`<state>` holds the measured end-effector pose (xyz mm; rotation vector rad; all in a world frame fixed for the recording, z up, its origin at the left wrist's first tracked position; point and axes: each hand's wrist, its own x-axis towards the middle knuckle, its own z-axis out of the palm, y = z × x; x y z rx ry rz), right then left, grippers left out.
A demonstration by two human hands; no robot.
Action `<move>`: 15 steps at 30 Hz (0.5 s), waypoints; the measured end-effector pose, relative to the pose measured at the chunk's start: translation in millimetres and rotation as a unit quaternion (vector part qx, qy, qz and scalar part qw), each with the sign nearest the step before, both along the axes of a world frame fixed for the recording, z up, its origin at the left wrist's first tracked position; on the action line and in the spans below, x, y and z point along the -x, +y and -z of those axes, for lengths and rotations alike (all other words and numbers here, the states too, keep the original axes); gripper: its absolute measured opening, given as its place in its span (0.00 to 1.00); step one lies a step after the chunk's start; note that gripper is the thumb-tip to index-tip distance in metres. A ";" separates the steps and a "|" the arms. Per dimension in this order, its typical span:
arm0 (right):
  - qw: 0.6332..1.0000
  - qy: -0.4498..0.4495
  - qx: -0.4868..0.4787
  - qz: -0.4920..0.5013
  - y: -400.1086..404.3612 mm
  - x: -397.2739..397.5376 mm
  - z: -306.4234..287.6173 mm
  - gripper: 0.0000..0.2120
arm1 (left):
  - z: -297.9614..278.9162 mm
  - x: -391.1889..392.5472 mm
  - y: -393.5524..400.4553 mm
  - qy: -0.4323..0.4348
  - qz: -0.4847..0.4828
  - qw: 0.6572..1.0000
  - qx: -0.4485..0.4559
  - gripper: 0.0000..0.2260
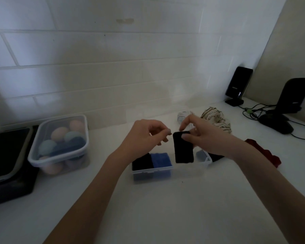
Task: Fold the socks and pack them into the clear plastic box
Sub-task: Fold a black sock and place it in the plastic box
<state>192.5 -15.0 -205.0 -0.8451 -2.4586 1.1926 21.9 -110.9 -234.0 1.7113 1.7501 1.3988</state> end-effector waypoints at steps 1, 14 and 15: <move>0.999 -0.025 -0.022 -0.005 -2.2 -0.6 2.3 0.07 | 0.6 -0.3 -0.4 0.013 0.003 1.000 0.006 0.05; 0.978 -0.052 -0.194 0.062 -19.4 11.9 34.5 0.06 | 3.0 -0.3 -4.0 0.272 -0.003 0.960 0.066 0.07; 0.976 -0.064 -0.198 0.060 -18.6 13.1 34.2 0.04 | 2.8 -0.4 -4.0 0.275 -0.002 0.959 0.067 0.07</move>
